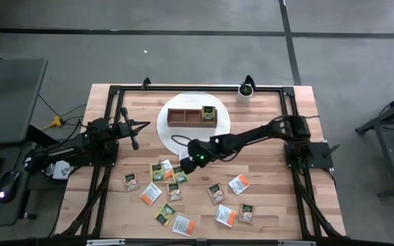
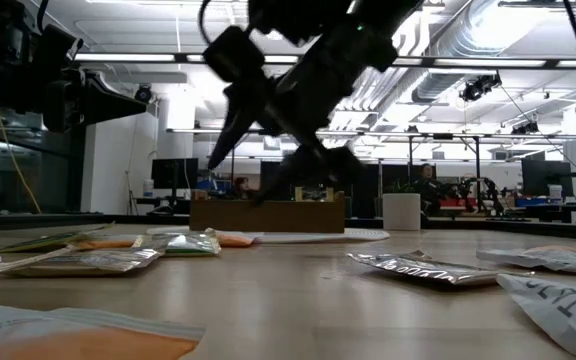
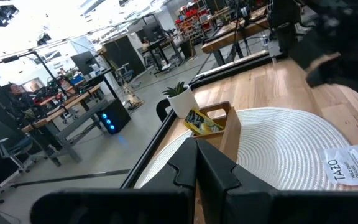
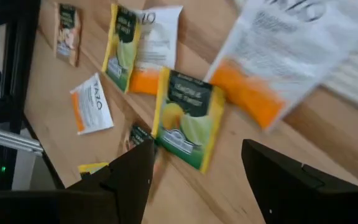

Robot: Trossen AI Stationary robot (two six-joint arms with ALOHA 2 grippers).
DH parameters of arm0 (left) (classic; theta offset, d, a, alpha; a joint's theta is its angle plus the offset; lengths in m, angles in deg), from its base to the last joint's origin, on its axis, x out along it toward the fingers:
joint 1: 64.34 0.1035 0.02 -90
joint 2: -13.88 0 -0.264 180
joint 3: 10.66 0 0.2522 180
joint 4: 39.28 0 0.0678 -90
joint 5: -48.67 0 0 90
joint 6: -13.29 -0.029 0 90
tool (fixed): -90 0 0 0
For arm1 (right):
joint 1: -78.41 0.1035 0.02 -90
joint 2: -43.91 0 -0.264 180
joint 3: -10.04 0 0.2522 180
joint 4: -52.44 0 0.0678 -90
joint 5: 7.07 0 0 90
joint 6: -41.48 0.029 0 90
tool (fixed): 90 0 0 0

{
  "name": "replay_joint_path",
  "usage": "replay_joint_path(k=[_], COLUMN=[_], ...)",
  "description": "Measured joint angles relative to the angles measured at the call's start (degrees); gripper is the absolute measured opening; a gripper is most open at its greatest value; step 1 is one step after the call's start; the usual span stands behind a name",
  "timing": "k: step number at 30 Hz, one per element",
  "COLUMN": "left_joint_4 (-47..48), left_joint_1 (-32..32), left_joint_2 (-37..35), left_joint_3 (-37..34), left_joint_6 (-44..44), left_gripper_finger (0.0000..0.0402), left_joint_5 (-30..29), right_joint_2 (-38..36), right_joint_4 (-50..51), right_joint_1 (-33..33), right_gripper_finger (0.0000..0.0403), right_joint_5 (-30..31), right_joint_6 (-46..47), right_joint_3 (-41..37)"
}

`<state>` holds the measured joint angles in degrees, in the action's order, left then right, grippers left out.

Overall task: Pick & Place Tea
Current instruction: Put the green tea bag into the right section of the wooden organizer

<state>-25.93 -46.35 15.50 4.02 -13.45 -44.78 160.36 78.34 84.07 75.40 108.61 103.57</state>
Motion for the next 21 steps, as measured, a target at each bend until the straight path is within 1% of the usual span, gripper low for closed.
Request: replay_joint_path(k=[4, 9, 12, 21], left_joint_4=[0.0, 0.0, 0.0, 0.0], left_joint_1=[0.0, 0.0, 0.0, 0.0], left_joint_2=[0.0, 0.0, 0.0, 0.0], left_joint_3=[0.0, 0.0, 0.0, 0.0], left_joint_6=[0.0, 0.0, 0.0, 0.0], left_gripper_finger=[0.0001, 0.0001, 0.0001, 0.0001], left_joint_5=[0.0, 0.0, 0.0, 0.0], right_joint_2=[3.0, 5.8, 7.3, 8.1], right_joint_4=[-0.3, 0.4, -0.1, 0.0], right_joint_1=[0.1, 0.0, 0.1, 0.1], right_gripper_finger=[0.0240, 0.0240, 0.0240, 0.0240], right_joint_5=[-0.2, -0.4, -1.8, -1.3], right_joint_6=[0.3, 0.4, 0.4, 0.4], right_joint_3=[3.1, 4.9, 5.9, 6.0])
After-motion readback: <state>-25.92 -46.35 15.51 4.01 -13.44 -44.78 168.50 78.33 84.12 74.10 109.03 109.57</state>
